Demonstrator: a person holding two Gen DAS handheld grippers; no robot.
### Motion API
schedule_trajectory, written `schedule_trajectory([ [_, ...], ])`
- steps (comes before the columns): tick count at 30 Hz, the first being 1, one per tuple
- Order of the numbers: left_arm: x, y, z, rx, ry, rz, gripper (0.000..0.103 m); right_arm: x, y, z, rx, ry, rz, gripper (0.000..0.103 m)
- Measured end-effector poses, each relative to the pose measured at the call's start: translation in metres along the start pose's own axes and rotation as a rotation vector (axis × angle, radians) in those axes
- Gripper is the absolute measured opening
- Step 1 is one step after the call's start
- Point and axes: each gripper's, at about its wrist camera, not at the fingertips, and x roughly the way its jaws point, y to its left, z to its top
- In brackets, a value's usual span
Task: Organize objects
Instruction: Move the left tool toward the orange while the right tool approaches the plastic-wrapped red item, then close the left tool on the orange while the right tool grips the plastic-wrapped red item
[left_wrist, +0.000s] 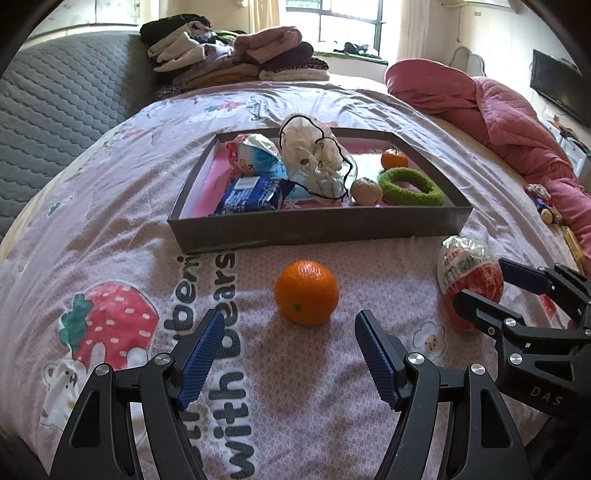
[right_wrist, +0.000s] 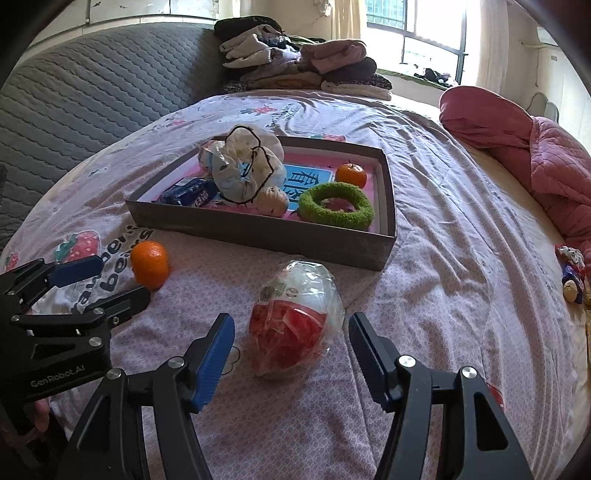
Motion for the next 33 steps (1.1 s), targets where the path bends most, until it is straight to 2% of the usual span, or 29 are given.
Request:
schedule_trajectory([
  [3,0.004,0.001,0.003,0.003,-0.001,0.007,0.074,0.002,-0.003,0.001,0.029,0.000,0.020,0.064],
  [13,0.019,0.002,0.007,-0.004,0.003,0.008,0.074,0.009,0.002,0.000,0.003,-0.030,-0.035,0.064],
  [18,0.024,0.001,0.010,-0.001,-0.007,0.027,0.074,0.011,0.002,0.001,0.007,-0.035,-0.036,0.063],
  [27,0.030,0.003,0.013,-0.015,-0.023,0.023,0.074,0.016,0.002,-0.001,0.000,-0.024,-0.050,0.056],
  [33,0.032,0.004,0.013,-0.019,-0.031,0.012,0.072,0.017,-0.004,-0.001,0.034,-0.033,-0.025,0.055],
])
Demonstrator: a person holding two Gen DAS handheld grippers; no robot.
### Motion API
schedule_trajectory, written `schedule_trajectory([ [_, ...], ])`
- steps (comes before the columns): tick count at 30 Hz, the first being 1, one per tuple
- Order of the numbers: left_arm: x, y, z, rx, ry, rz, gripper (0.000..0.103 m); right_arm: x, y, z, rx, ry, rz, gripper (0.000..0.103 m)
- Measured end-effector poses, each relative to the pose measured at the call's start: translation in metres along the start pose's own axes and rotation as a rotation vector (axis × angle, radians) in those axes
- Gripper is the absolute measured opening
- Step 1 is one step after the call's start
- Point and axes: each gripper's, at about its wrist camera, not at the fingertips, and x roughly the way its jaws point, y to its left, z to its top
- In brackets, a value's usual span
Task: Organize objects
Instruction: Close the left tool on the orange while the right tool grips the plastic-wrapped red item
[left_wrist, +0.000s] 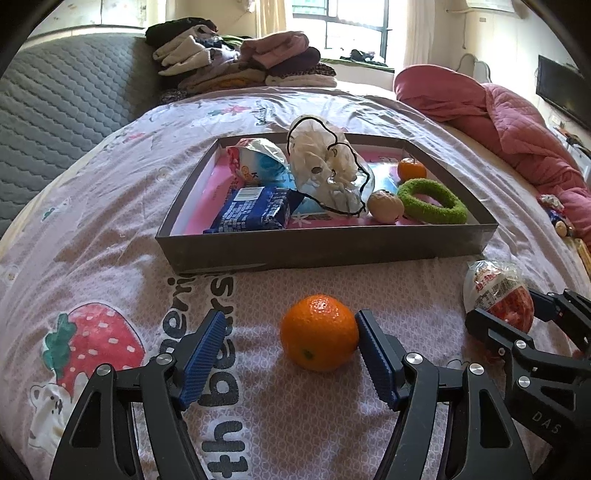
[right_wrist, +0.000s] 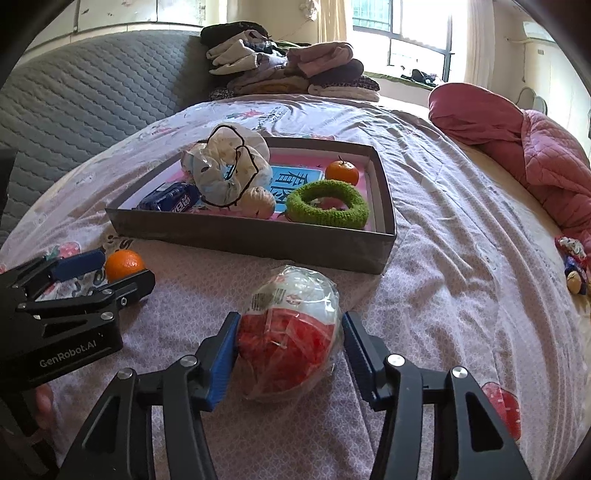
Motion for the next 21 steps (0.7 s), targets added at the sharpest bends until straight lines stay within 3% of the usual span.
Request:
schedule_trajectory([
  [2,0.0000,-0.0012,0.0001,0.001,-0.002,-0.007,0.069,-0.0002,0.0007,-0.0004,-0.003,-0.002,-0.001,0.054],
  [11,-0.0005,-0.0066,-0.0011,0.013,-0.005,-0.048,0.041,0.0015,0.0050,-0.0023,-0.032,0.002,-0.017,0.054],
  [21,-0.0047,-0.0040,-0.0034,-0.002,-0.014,-0.062,0.040,0.0024,0.0033,-0.0037,-0.029,0.007,-0.018,0.053],
])
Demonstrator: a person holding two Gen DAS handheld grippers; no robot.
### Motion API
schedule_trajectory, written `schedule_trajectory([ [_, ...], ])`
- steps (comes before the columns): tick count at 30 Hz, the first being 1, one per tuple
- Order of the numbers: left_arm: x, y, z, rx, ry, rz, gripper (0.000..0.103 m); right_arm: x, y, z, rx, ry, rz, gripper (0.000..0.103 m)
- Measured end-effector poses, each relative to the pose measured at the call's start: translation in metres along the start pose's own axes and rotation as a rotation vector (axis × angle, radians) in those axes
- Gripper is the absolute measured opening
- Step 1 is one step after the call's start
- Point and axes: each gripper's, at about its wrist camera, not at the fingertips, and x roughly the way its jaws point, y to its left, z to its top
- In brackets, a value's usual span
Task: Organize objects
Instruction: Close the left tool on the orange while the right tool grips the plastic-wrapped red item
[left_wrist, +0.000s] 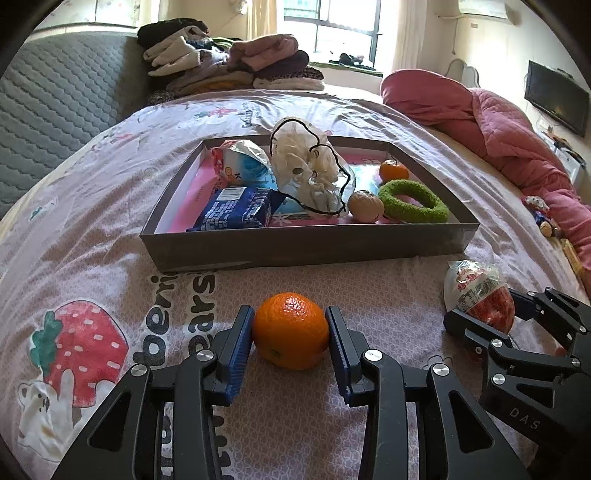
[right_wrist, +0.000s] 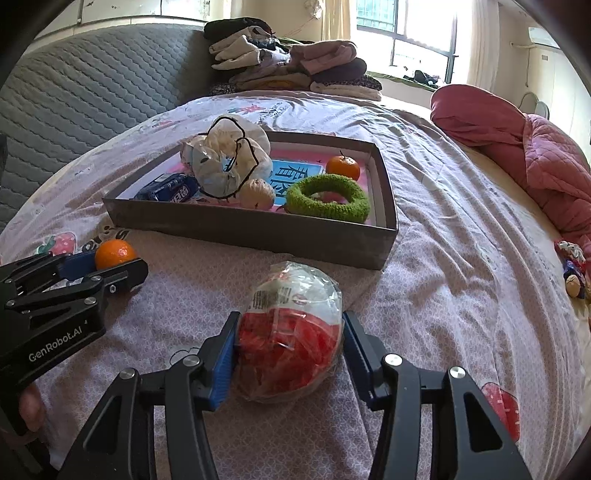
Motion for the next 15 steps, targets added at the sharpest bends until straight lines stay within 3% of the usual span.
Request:
schedule_trajectory([
  [15,-0.020,0.001,0.001,0.004,-0.047,0.007,0.040,-0.031,0.007,0.010,-0.041,-0.138,0.010,0.052],
])
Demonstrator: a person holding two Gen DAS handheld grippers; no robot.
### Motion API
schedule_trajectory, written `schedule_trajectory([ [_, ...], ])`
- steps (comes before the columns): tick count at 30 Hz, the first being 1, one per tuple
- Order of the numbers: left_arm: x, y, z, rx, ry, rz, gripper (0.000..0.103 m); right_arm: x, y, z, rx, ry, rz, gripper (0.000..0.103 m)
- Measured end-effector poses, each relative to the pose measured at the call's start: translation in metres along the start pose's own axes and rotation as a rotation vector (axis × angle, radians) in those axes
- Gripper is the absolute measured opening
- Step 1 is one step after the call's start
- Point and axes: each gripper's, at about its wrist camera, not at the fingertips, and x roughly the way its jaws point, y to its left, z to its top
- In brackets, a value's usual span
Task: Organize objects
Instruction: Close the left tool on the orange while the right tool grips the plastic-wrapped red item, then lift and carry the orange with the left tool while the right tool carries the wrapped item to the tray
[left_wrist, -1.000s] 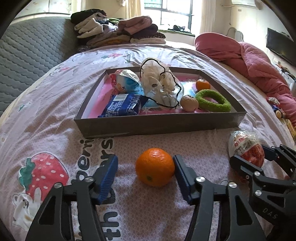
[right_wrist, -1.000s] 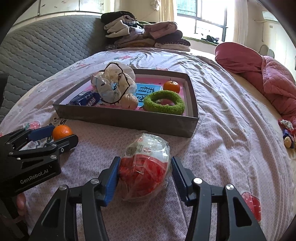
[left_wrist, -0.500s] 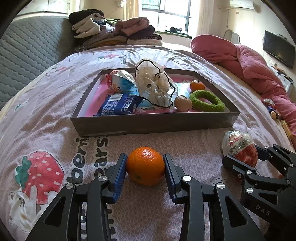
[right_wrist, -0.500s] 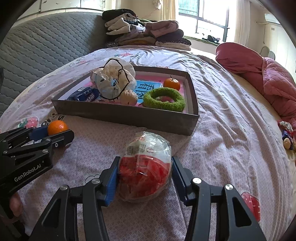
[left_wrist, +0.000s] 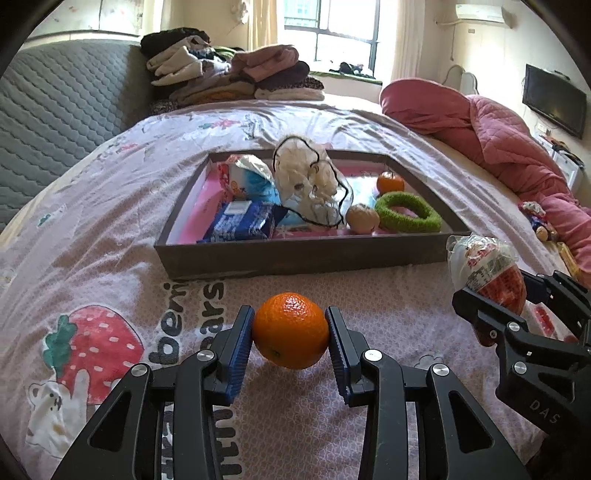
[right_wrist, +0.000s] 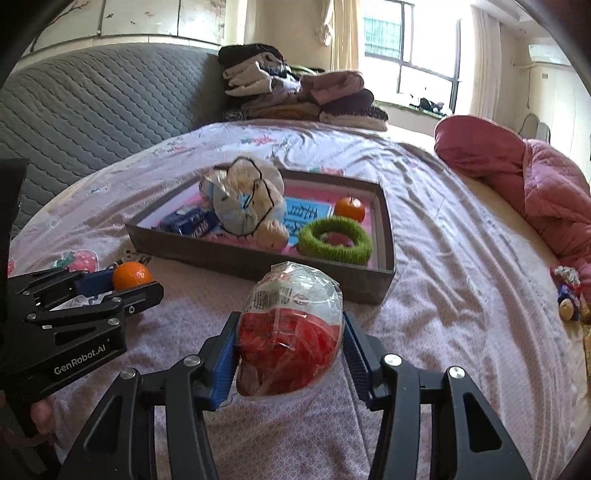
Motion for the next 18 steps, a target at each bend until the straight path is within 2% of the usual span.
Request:
schedule_trajectory([
  [8,-0.020,0.001,0.006,0.012,-0.057,0.012,0.040,-0.015,0.006,0.007,-0.051,-0.076,-0.039,0.052],
  [18,-0.037,0.007,0.018,-0.001,-0.119,0.026,0.040,-0.025,0.010,0.010,-0.073,-0.105,-0.035,0.052],
])
